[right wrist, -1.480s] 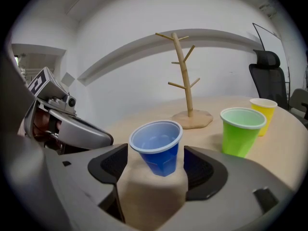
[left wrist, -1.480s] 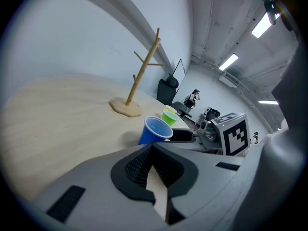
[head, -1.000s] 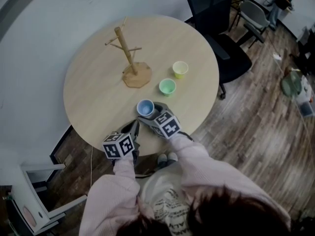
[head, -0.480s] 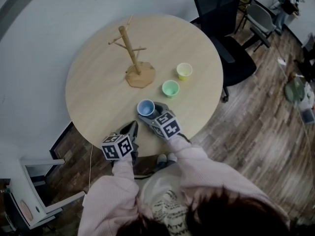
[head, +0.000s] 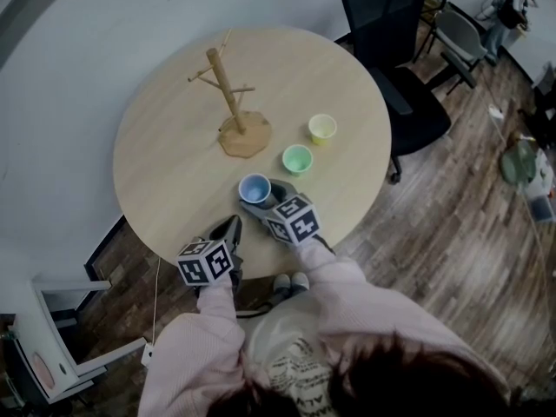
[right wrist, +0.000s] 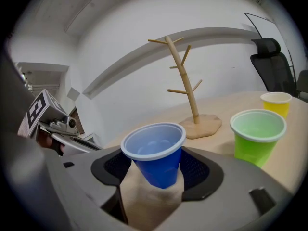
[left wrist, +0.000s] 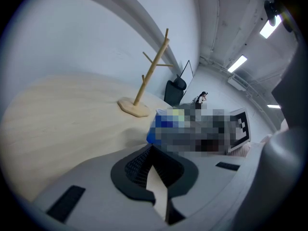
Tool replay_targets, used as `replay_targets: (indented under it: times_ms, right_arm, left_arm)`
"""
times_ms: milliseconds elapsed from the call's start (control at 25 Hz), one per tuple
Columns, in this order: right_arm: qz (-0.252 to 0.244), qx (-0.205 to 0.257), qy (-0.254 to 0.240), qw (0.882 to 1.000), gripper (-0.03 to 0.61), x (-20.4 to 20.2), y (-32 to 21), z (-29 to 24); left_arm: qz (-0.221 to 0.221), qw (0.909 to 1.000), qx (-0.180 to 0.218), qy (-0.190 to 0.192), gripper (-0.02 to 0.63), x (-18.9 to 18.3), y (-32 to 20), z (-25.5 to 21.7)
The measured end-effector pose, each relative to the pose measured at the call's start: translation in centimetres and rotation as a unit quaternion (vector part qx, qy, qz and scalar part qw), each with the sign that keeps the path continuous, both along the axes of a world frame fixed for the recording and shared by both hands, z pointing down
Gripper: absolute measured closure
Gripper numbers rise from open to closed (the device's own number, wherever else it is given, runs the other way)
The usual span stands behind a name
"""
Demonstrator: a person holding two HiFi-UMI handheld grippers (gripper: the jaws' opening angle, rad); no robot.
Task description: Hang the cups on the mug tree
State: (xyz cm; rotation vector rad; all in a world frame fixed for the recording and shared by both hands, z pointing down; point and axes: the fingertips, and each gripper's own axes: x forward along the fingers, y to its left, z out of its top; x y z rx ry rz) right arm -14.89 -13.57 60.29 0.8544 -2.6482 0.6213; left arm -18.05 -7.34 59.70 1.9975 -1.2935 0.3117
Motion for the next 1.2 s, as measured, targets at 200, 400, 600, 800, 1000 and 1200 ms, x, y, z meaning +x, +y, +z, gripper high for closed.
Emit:
replay_targets:
  times_ms: [200, 400, 600, 800, 1000, 1200]
  right_arm:
    - [-0.005, -0.006, -0.024, 1.0, 0.273, 0.0, 0.2, -1.5]
    - [-0.01, -0.002, -0.033, 0.999, 0.275, -0.3, 0.4, -2.7]
    - [-0.018, -0.001, -0.036, 0.999, 0.275, -0.9, 0.3, -3.4]
    - [-0.017, -0.018, -0.05, 0.998, 0.275, -1.9, 0.1, -3.4]
    - [-0.009, -0.035, -0.071, 0.997, 0.275, -3.0, -0.6, -4.2]
    - [0.003, -0.046, -0.083, 0.995, 0.275, -3.8, -1.4, -4.5]
  left_arm:
    - [-0.013, 0.9997, 0.023, 0.002, 0.614, -0.1, -0.1, -1.5]
    - [-0.023, 0.9988, 0.043, 0.001, 0.614, -0.5, -0.1, -2.9]
    - [-0.029, 0.9981, 0.054, -0.001, 0.614, -1.2, -0.2, -3.5]
    - [-0.02, 0.9978, 0.063, -0.009, 0.614, -1.9, -0.6, -4.0]
    - [-0.022, 0.9971, 0.072, -0.007, 0.614, -3.4, -1.4, -4.9]
    - [-0.018, 0.9966, 0.08, -0.004, 0.614, -4.6, -2.4, -5.5]
